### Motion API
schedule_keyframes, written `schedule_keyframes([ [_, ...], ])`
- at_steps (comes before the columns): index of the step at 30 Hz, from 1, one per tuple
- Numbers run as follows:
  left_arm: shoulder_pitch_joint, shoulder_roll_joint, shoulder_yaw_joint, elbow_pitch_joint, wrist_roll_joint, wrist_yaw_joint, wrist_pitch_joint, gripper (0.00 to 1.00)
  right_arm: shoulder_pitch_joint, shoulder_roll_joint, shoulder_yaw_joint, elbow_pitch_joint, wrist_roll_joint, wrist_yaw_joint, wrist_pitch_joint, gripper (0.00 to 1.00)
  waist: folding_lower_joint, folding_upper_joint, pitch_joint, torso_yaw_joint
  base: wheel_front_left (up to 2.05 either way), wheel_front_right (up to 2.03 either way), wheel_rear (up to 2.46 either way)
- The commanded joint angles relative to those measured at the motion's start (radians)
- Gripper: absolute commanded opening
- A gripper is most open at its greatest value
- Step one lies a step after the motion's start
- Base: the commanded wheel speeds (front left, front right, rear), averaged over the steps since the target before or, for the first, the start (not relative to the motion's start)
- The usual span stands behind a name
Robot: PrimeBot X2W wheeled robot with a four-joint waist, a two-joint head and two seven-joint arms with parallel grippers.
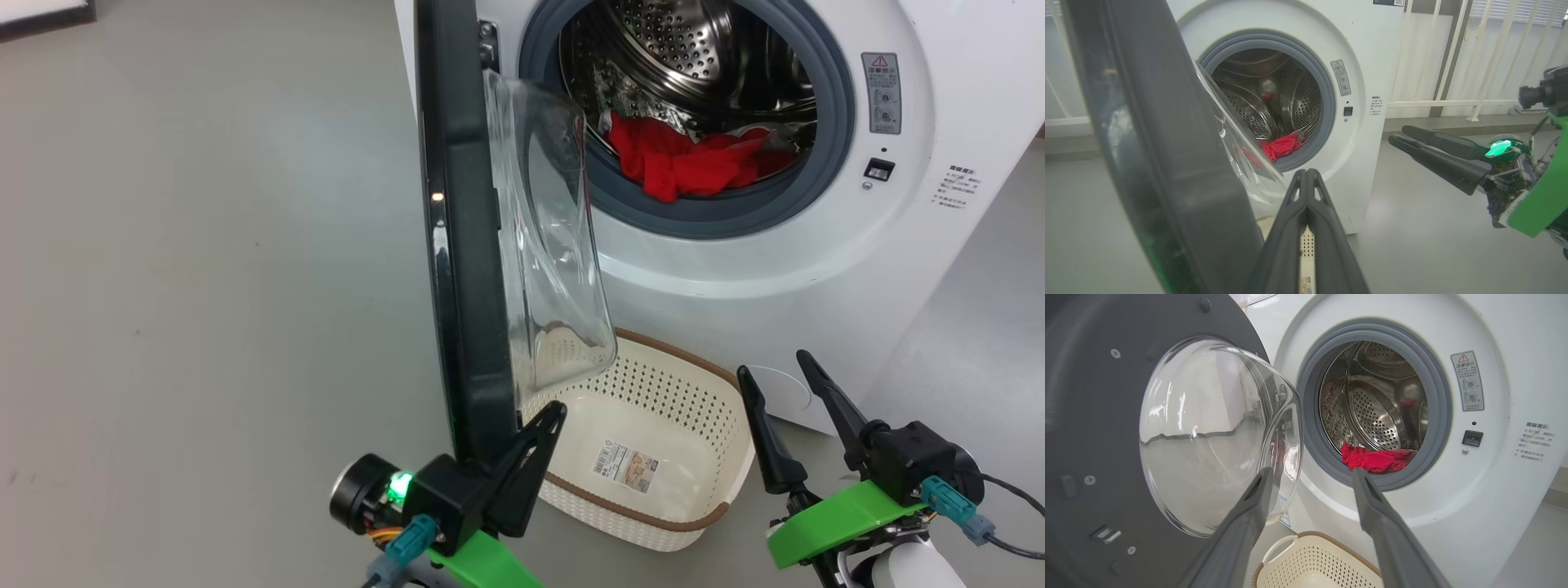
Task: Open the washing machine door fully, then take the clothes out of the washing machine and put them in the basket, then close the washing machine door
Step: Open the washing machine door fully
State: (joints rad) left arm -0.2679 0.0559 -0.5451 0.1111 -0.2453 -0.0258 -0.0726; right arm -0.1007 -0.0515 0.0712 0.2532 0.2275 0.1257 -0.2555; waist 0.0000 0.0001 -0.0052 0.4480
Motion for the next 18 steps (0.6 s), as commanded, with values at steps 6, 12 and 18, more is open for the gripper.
schedule_keyframes([
  [6,-0.037,0.008,0.056,0.054,0.009,0.036,-0.043,0.0,0.003,0.001,0.017,-0.015,-0.001,0.005,-0.006,1.0,0.0,-0.0001,0.006,-0.003,0.0,0.0,0.0],
  [12,-0.036,0.015,0.08,0.072,0.006,0.07,-0.055,0.0,0.002,0.001,0.025,-0.008,0.006,0.005,-0.006,1.0,0.0,-0.0001,0.014,0.009,0.0,0.0,0.0],
  [18,-0.025,0.033,0.111,0.072,-0.012,0.091,-0.062,0.0,-0.001,0.001,0.032,-0.003,0.011,0.005,-0.006,1.0,0.0,-0.0001,0.019,0.04,0.0,0.0,0.0],
])
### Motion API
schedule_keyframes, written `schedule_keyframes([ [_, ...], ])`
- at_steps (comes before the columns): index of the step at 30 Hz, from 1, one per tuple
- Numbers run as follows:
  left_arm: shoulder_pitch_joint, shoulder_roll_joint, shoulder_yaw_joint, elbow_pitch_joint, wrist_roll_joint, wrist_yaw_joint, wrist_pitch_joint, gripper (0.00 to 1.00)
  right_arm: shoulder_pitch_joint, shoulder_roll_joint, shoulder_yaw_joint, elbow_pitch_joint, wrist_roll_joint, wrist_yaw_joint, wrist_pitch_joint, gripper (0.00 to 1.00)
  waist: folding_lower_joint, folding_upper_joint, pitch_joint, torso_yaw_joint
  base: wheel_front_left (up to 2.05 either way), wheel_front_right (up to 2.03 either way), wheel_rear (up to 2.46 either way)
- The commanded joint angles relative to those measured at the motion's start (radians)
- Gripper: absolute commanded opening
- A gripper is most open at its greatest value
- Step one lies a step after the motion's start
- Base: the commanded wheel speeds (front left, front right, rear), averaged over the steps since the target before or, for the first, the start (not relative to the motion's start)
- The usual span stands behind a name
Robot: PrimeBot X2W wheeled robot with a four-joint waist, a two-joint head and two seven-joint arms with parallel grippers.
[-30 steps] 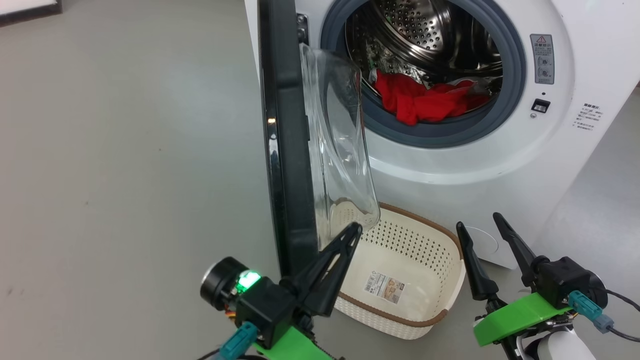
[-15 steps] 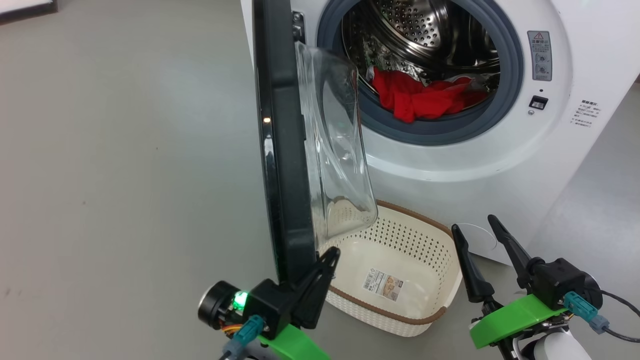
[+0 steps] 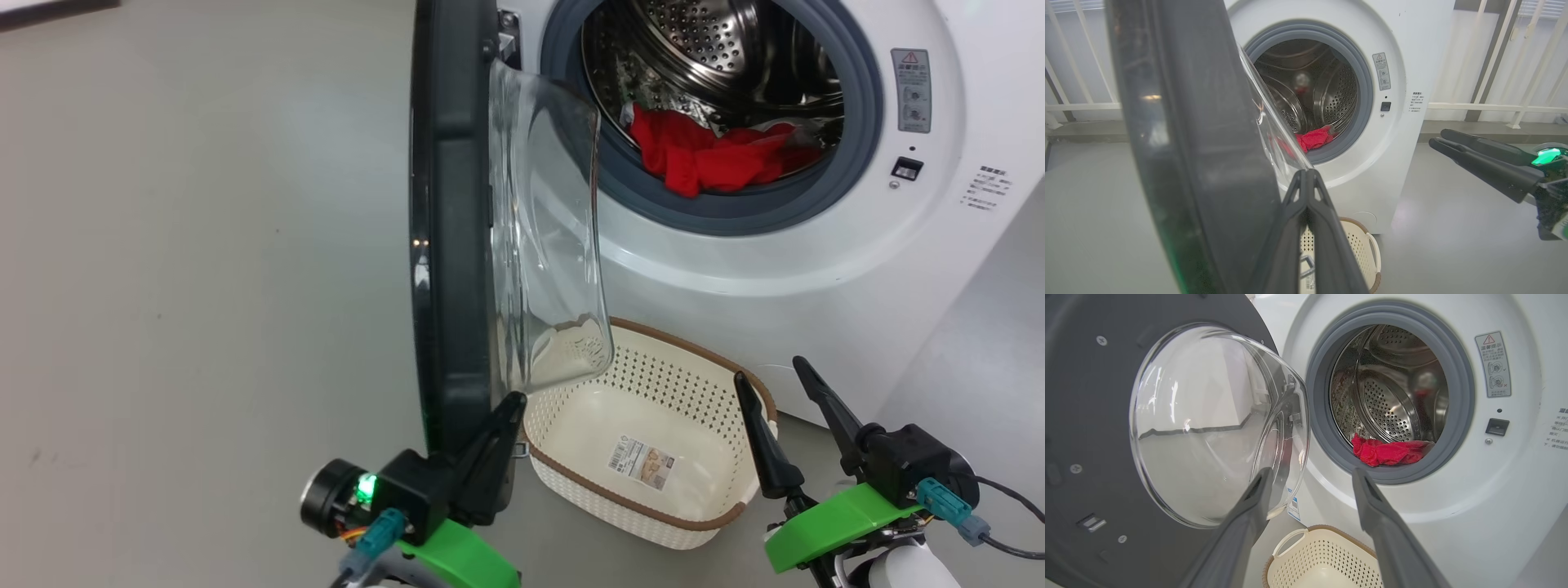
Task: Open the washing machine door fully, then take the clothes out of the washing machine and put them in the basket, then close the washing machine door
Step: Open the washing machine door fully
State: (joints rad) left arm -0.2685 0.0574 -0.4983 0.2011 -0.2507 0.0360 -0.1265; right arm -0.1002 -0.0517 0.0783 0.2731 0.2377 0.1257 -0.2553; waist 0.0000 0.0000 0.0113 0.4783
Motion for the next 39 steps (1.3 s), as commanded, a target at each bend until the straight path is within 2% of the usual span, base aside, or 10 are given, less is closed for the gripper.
schedule_keyframes([
  [1,-0.021,0.035,0.07,-0.021,-0.012,0.032,-0.007,0.0,-0.002,0.001,0.025,-0.023,0.0,0.005,-0.006,1.0,0.0,0.0,0.004,0.014,0.0,0.0,0.0],
  [11,-0.002,0.088,0.148,-0.053,-0.04,0.076,-0.012,0.0,-0.031,0.001,0.048,-0.009,-0.01,0.005,-0.006,1.0,0.0,0.0,0.044,0.036,0.0,0.0,0.0],
  [28,0.006,0.145,0.284,-0.055,-0.089,0.159,-0.037,0.0,-0.066,0.001,0.074,0.013,-0.027,0.005,-0.006,1.0,0.0,0.0,0.083,0.044,0.0,0.0,0.0],
  [39,-0.021,0.184,0.359,0.032,-0.126,0.173,-0.072,0.0,-0.066,0.001,0.084,0.014,-0.043,0.005,-0.006,1.0,0.0,0.0,0.096,0.038,0.0,0.0,0.0],
])
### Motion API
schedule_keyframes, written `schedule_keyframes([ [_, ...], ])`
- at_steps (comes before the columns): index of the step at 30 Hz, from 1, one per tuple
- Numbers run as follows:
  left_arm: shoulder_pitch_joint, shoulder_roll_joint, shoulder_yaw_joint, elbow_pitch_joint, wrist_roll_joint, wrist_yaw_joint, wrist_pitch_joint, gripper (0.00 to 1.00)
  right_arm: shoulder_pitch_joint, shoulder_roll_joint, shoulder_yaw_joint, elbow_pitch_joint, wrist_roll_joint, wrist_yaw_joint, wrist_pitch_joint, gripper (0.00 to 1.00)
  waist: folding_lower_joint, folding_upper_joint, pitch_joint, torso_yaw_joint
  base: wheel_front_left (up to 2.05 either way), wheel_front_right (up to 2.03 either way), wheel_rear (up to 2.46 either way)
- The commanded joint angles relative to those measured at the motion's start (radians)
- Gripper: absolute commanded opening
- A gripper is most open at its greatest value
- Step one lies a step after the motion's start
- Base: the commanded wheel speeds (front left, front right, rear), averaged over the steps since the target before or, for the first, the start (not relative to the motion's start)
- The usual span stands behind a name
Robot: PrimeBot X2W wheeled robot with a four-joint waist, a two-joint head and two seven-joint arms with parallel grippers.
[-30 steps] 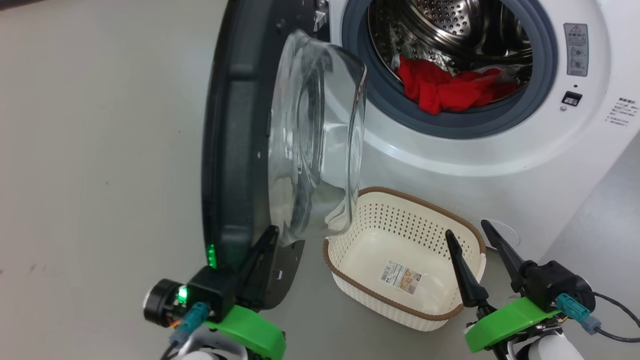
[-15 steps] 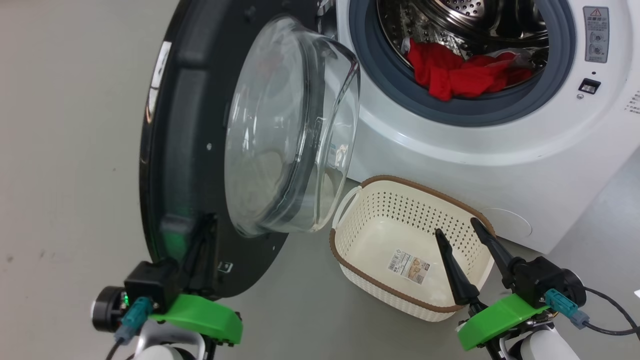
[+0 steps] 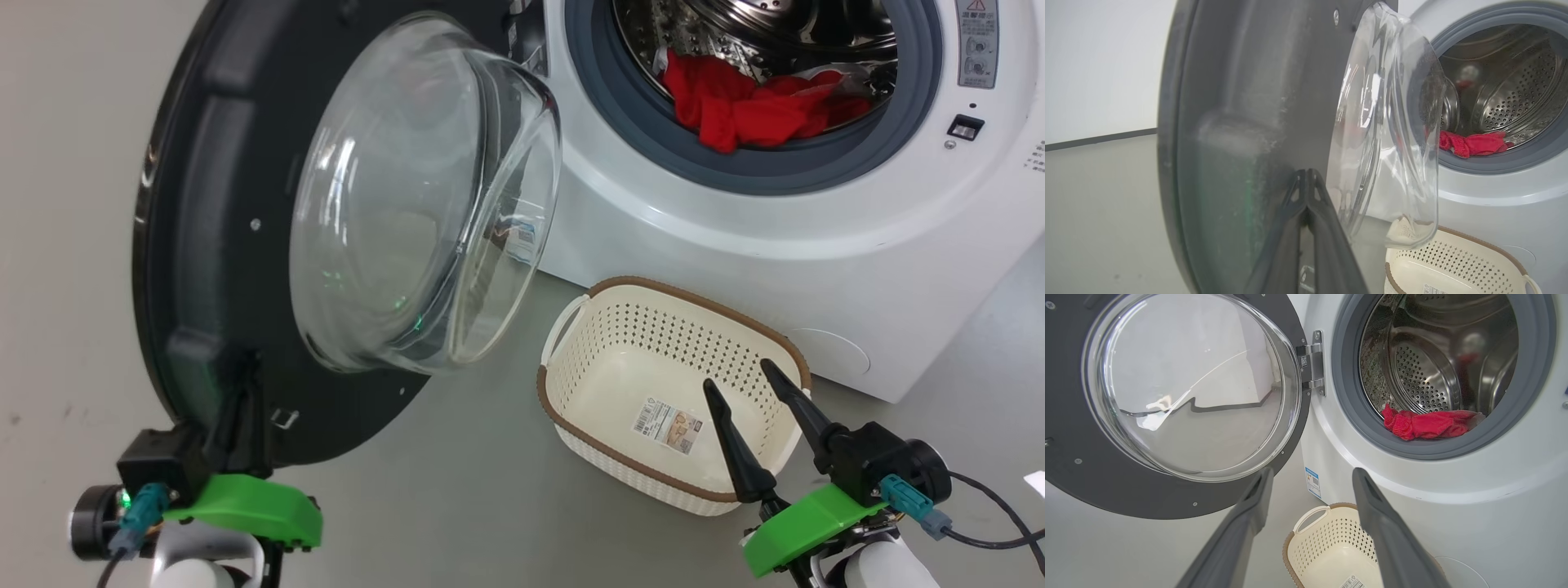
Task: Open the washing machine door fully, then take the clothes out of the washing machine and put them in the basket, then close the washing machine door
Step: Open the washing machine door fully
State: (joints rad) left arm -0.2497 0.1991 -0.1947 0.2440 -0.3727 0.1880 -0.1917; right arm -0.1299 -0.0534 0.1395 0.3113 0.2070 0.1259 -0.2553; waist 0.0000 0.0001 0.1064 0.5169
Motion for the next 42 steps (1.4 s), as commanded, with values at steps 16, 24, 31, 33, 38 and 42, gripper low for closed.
schedule_keyframes([
  [16,-0.134,0.045,0.135,0.136,-0.075,-0.027,-0.061,0.0,-0.036,0.003,0.029,-0.029,-0.05,0.005,-0.006,1.0,0.0,-0.0001,0.035,-0.008,0.0,0.0,0.0],
  [24,-0.191,0.062,0.182,0.204,-0.082,-0.041,-0.068,0.0,-0.038,0.003,0.034,-0.034,-0.064,0.005,-0.006,1.0,0.0,-0.0001,0.053,-0.011,0.0,0.0,0.0],
  [31,-0.239,0.074,0.23,0.251,-0.059,-0.05,-0.07,0.0,-0.036,0.003,0.028,-0.036,-0.078,0.005,-0.006,1.0,0.0,-0.0001,0.07,-0.015,0.0,0.0,0.0],
  [33,-0.25,0.075,0.244,0.263,-0.051,-0.055,-0.07,0.0,-0.037,0.003,0.024,-0.038,-0.084,0.005,-0.006,1.0,0.0,-0.0001,0.077,-0.017,0.0,0.0,0.0],
  [38,-0.273,0.069,0.281,0.3,-0.029,-0.066,-0.07,0.0,-0.041,0.003,0.023,-0.039,-0.095,0.005,-0.006,1.0,0.0,-0.0001,0.088,-0.021,0.0,0.0,0.0],
  [42,-0.283,0.066,0.312,0.322,-0.009,-0.076,-0.07,0.0,-0.047,0.003,0.023,-0.039,-0.101,0.005,-0.006,1.0,0.0,-0.0001,0.096,-0.027,0.0,0.0,0.0],
])
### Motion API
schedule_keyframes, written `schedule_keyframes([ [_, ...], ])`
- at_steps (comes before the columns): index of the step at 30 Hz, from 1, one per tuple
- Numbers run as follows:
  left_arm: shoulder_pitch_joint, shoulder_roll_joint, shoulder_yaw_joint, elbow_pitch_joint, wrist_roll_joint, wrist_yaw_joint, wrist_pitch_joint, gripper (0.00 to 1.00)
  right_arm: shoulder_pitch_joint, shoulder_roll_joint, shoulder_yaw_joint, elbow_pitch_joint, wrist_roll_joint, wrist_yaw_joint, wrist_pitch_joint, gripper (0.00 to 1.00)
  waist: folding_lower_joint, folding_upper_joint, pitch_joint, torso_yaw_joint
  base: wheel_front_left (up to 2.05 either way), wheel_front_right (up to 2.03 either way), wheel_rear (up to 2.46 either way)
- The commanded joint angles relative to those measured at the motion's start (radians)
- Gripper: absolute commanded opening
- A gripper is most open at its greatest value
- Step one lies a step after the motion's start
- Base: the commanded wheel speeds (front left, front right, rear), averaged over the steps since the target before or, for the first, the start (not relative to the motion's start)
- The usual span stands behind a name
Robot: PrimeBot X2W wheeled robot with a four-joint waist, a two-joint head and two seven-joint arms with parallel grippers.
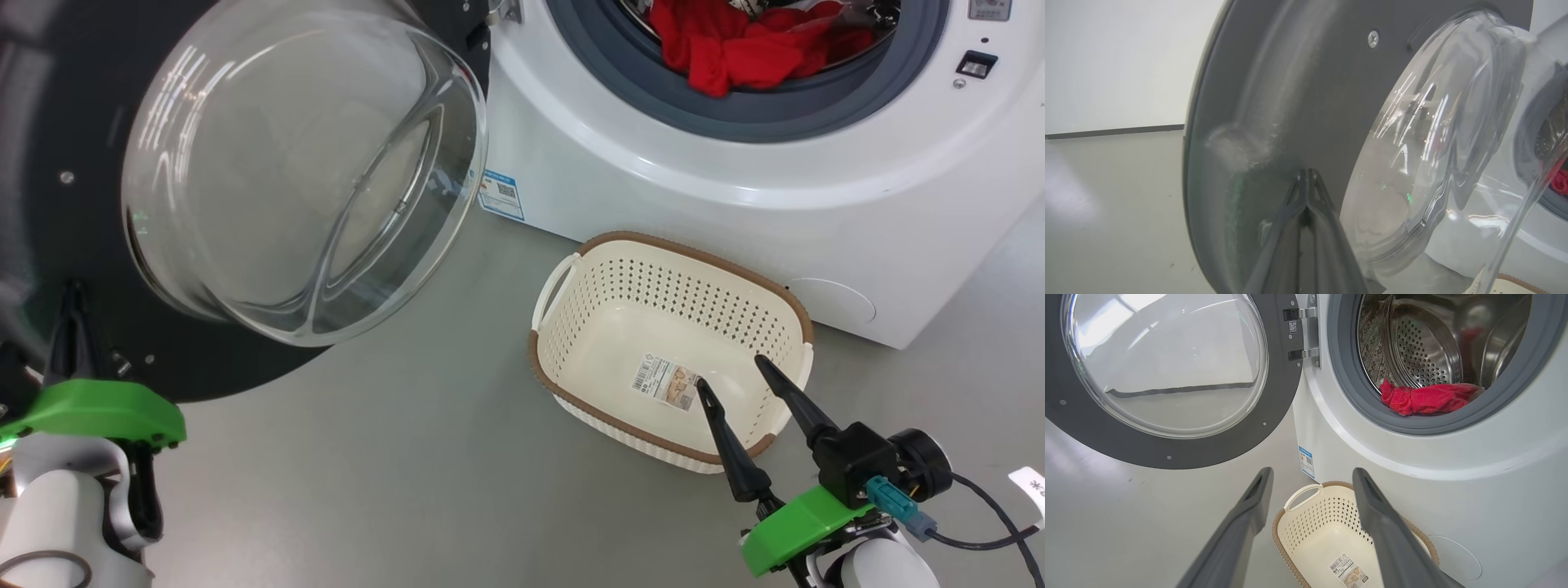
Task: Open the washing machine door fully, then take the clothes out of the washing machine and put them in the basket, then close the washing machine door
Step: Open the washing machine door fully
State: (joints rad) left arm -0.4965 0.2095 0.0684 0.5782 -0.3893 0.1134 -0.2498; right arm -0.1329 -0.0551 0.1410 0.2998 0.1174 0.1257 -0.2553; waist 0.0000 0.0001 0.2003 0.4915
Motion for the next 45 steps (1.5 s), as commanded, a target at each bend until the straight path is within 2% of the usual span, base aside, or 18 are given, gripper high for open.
schedule_keyframes([
  [1,-0.037,0.053,0.056,-0.007,0.013,-0.005,-0.012,0.0,-0.045,0.005,0.021,-0.027,-0.013,0.005,-0.006,1.0,0.0,-0.0001,0.003,-0.003,0.0,0.0,0.0],
  [11,-0.031,0.017,0.116,0.019,0.069,-0.039,-0.012,0.0,-0.05,0.005,0.026,-0.02,0.002,0.005,-0.006,1.0,0.0,-0.0001,-0.009,-0.012,0.0,0.0,0.0],
  [12,-0.03,0.013,0.119,0.013,0.077,-0.039,-0.012,0.05,-0.051,0.005,0.028,-0.02,0.005,0.005,-0.006,1.0,0.0,-0.0001,-0.011,-0.013,0.0,0.0,0.0],
  [13,-0.027,0.01,0.122,0.005,0.085,-0.037,-0.012,0.3,-0.052,0.005,0.03,-0.02,0.01,0.005,-0.006,1.0,0.0,-0.0001,-0.015,-0.015,0.0,0.0,0.0],
  [14,-0.024,0.007,0.124,-0.005,0.094,-0.035,-0.012,0.47,-0.053,0.005,0.032,-0.02,0.014,0.005,-0.006,1.0,0.0,-0.0001,-0.017,-0.018,0.0,0.0,0.0],
  [15,-0.018,0.003,0.127,-0.018,0.102,-0.033,-0.012,0.86,-0.054,0.005,0.034,-0.021,0.018,0.005,-0.006,1.0,0.0,-0.0001,-0.021,-0.021,0.0,0.0,0.0],
  [16,-0.012,-0.001,0.13,-0.031,0.109,-0.032,-0.012,1.0,-0.054,0.005,0.035,-0.021,0.023,0.005,-0.006,1.0,0.0,-0.0001,-0.025,-0.024,0.0,0.0,0.0],
  [23,0.042,-0.024,0.132,-0.112,0.127,-0.046,-0.012,1.0,-0.049,0.005,0.031,-0.028,0.048,0.005,-0.006,1.0,0.0,-0.0001,-0.057,-0.053,0.0,0.0,0.0],
  [33,0.157,-0.062,0.118,-0.335,0.139,-0.058,-0.005,1.0,-0.04,0.005,-0.032,-0.052,0.071,0.005,-0.006,1.0,0.0,-0.0001,-0.12,-0.143,0.0,0.0,0.0],
  [38,0.209,-0.06,0.07,-0.45,0.135,-0.116,0.002,1.0,-0.039,0.005,-0.07,-0.064,0.076,0.005,-0.006,1.0,0.0,-0.0001,-0.143,-0.203,0.0,0.0,0.0],
  [45,0.265,-0.078,0.013,-0.52,0.131,-0.147,0.029,1.0,-0.031,0.005,-0.107,-0.074,0.077,0.005,-0.006,1.0,0.0,-0.0001,-0.173,-0.291,0.0,0.0,0.0],
])
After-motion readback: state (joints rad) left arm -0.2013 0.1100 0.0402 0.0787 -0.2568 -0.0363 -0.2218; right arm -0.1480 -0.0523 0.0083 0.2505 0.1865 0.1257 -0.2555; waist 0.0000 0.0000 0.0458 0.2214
